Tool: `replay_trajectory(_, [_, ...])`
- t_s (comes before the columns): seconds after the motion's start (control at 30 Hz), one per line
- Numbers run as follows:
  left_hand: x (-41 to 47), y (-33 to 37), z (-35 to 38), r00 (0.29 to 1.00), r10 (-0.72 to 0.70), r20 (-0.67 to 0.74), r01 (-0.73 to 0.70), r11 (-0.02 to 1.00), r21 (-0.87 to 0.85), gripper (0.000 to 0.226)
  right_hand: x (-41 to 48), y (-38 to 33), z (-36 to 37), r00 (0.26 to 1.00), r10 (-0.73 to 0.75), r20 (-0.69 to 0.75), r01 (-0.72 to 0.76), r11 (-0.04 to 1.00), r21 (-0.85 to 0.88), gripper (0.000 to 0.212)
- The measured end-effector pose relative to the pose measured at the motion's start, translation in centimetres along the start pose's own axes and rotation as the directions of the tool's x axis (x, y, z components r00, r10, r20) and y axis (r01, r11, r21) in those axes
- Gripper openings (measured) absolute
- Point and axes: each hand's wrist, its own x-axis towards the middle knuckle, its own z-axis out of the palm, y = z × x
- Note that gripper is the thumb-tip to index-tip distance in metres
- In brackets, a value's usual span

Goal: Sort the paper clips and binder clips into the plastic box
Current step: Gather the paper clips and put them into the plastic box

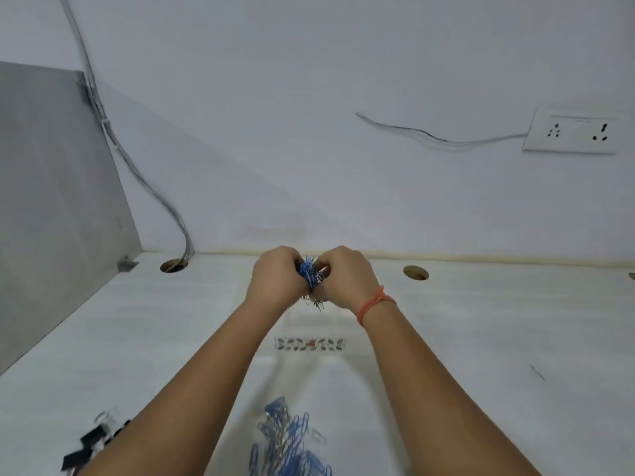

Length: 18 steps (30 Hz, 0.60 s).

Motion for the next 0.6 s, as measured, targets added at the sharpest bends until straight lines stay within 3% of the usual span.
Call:
replay_trajectory(0.13, [3.5,-1.7,2.9,0.983,-0.110,0.149,0.121,0.991,-0.061,0.019,3.9,1.8,2.0,0.961,0.150,0.234,-0.184,0.974,0.130,0.021])
replay_trajectory(0.2, [4.2,-2.7,3.8,0.940,-0.184,0.287,0.238,0.957,-0.166,0.031,5.0,2.5,2.7,0.902,0.234,0.363,-0.313,0.933,0.177,0.025])
replay_trajectory(0.27, [4.7,-3.5,4.4,0.914,-0.216,0.344,0.298,0.933,-0.204,0.043,5.8,3.2,3.2,0.873,0.274,0.403,-0.361,0.919,0.160,0.029])
replay_trajectory(0.37, [5.0,-4.0,4.7,0.928,-0.221,0.299,0.301,0.918,-0.256,0.045,6.0,3.7,3.6,0.903,0.297,0.309,-0.366,0.910,0.196,0.024])
replay_trajectory(0.43, [4.4,-3.9,4.7,0.949,-0.218,0.227,0.277,0.922,-0.272,0.033,5.0,4.0,3.6,0.931,0.293,0.216,-0.340,0.912,0.230,0.018])
replay_trajectory(0.6, [0.1,-3.6,3.2,0.990,-0.138,-0.006,0.126,0.925,-0.359,0.017,-1.0,4.4,3.8,0.973,0.230,0.013,-0.219,0.906,0.362,0.035])
